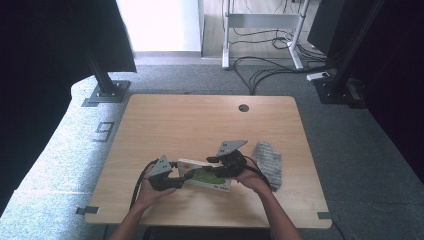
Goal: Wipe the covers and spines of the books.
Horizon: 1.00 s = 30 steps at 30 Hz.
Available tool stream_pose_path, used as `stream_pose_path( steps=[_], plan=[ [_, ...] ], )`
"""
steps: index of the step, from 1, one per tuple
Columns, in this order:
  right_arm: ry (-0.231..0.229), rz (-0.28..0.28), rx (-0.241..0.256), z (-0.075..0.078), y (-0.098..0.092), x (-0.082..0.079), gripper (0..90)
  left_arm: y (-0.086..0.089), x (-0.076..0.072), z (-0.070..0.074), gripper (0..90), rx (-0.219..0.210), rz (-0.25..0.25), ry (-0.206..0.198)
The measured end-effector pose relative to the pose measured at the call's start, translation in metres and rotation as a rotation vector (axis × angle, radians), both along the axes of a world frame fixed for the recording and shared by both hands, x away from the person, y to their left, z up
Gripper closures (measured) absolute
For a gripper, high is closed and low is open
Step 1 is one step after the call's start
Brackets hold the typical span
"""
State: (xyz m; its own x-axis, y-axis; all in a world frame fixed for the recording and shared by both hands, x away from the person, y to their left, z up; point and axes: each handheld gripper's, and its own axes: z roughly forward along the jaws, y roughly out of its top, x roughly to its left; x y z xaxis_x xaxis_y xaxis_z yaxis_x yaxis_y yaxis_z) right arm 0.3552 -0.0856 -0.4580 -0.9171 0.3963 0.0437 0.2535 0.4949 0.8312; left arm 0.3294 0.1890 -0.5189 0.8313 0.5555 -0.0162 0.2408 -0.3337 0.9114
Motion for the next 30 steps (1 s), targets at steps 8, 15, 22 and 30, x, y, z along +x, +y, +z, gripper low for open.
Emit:
stream_pose_path(
  steps=[8,15,22,30],
  plan=[
    [-0.019,-0.081,0.035,-0.007,-0.019,-0.003,48.0,0.004,-0.005,-0.002,50.5,-0.010,0.000,-0.017],
    [-0.014,-0.109,0.057,-0.011,-0.022,-0.001,44.8,0.007,-0.007,0.000,55.8,-0.031,-0.015,0.008],
    [-0.015,-0.161,0.089,-0.011,-0.026,0.000,38.6,0.006,-0.010,0.001,64.4,-0.039,-0.032,0.024],
    [-0.026,-0.193,0.119,-0.011,-0.030,0.000,29.6,0.004,-0.012,0.000,69.2,-0.050,-0.063,0.028]
  ],
)
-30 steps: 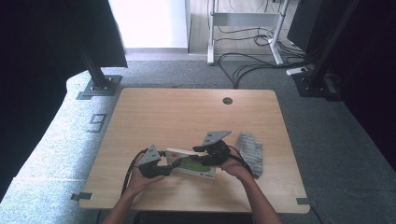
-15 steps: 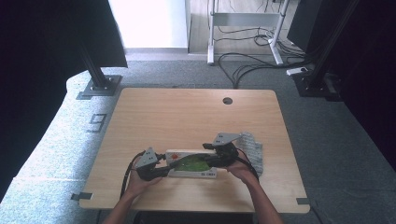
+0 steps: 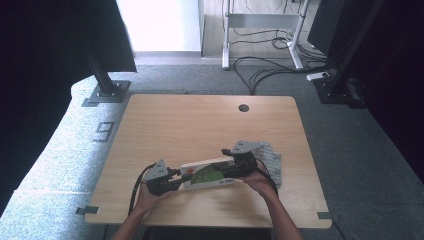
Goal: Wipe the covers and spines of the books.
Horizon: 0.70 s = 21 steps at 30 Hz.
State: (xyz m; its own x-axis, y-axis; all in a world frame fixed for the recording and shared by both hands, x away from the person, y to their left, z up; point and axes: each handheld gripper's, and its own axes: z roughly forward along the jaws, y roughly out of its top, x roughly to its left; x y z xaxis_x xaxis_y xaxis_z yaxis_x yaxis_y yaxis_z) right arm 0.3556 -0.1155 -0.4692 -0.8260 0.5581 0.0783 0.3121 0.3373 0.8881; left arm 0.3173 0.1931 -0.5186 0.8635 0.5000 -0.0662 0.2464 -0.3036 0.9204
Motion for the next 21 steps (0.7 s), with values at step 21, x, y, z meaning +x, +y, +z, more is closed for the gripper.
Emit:
stream_pose_path(
  steps=[21],
  plan=[
    [-0.012,-0.144,0.119,0.003,-0.031,0.000,29.3,0.001,-0.002,0.000,79.3,-0.018,0.012,-0.011]
  ],
)
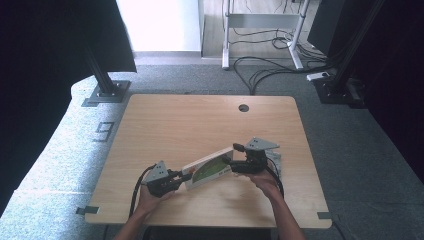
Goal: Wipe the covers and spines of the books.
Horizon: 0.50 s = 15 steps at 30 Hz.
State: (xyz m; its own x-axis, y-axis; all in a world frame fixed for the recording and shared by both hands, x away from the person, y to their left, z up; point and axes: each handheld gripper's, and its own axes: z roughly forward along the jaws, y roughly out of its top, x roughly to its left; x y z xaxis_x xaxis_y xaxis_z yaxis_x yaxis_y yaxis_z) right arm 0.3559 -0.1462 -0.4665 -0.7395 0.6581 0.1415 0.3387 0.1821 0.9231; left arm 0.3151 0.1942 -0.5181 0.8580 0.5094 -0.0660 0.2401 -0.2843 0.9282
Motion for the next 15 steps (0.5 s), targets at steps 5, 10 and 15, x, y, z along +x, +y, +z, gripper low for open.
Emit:
stream_pose_path(
  steps=[5,10,15],
  plan=[
    [0.007,-0.049,0.002,-0.006,-0.016,-0.002,30.1,0.005,0.001,0.001,80.0,0.002,0.018,-0.001],
    [0.030,-0.170,-0.083,-0.018,-0.033,-0.005,30.4,0.005,0.002,0.001,80.0,0.003,0.019,0.000],
    [0.069,-0.282,-0.179,-0.035,-0.051,-0.006,29.4,0.007,0.002,0.001,79.9,0.005,0.029,-0.003]
  ],
)
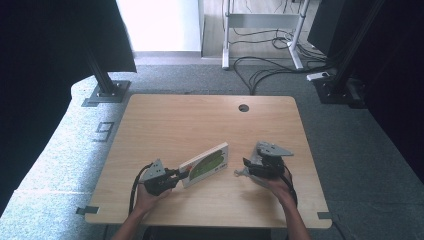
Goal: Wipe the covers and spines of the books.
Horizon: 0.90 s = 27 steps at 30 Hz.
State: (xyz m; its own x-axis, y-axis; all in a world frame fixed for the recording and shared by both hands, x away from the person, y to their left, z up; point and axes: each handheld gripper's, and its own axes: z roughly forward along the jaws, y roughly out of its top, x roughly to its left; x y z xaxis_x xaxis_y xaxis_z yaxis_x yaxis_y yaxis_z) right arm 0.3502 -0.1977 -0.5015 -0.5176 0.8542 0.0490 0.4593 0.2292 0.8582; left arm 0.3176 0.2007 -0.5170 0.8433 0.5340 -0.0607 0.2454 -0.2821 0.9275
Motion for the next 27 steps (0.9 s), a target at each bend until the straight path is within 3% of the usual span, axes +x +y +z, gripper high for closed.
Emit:
stream_pose_path(
  steps=[9,15,17,20,24,27],
  plan=[
    [0.111,-0.151,-0.098,-0.027,-0.017,0.008,26.0,0.003,0.001,0.000,79.9,0.006,0.013,-0.003],
    [0.138,-0.180,-0.224,-0.034,-0.004,0.011,24.2,0.003,-0.001,0.000,79.9,0.012,0.014,-0.007],
    [0.139,-0.193,-0.237,-0.036,-0.001,0.011,25.1,0.003,-0.001,-0.001,79.9,0.017,0.014,-0.007],
    [0.140,-0.211,-0.255,-0.036,0.001,0.010,35.9,0.003,-0.001,-0.001,79.9,0.016,0.015,-0.005],
    [0.105,-0.231,-0.307,-0.038,0.003,0.007,50.6,0.004,-0.001,-0.001,79.8,0.016,0.016,-0.005],
    [0.097,-0.215,-0.303,-0.040,0.005,0.005,59.8,0.004,-0.001,-0.001,79.8,0.014,0.017,-0.003]
  ],
)
